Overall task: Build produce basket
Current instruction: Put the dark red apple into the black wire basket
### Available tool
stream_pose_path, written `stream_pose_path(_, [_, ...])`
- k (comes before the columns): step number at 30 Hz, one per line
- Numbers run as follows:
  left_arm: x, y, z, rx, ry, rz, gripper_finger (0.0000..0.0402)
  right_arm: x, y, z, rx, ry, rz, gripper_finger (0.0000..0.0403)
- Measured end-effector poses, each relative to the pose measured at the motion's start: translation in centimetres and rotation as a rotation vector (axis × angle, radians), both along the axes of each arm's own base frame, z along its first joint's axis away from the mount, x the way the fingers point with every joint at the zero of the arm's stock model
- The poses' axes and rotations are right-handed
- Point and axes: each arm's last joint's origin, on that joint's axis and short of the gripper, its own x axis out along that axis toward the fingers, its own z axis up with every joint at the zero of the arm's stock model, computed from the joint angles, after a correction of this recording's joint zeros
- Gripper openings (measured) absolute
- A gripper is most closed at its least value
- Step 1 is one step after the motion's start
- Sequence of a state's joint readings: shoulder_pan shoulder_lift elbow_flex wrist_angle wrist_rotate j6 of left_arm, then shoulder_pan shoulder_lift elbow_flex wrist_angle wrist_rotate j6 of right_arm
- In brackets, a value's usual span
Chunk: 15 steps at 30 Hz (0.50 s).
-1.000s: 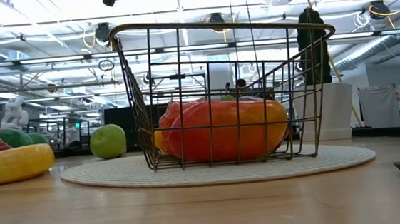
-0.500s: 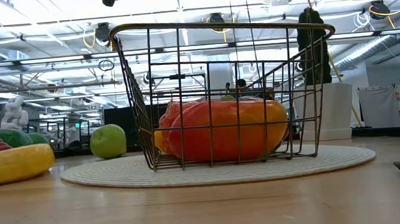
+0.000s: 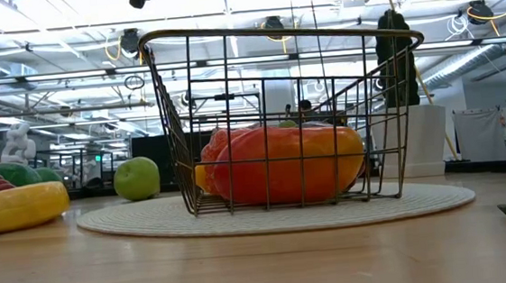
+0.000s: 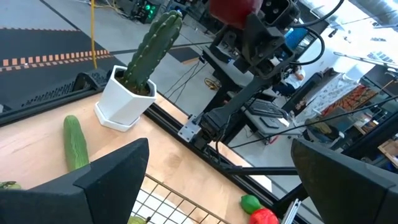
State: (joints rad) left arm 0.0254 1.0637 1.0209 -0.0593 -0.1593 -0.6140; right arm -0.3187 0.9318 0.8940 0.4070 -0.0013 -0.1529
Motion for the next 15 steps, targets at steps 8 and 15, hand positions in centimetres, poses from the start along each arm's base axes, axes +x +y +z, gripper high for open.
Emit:
stream_pose_path(8, [0.00, 0.00, 0.01, -0.016, -0.004, 0.002, 0.0392, -0.01, -0.01, 0.00, 0.014, -0.005, 0.004, 0.0325])
stream_pose_path(15, [-0.45, -0.08, -0.01, 0.014, 0.023, -0.029, 0.0392, 0.01, -0.01, -0.07, 0.240, -0.071, 0.073, 0.0325])
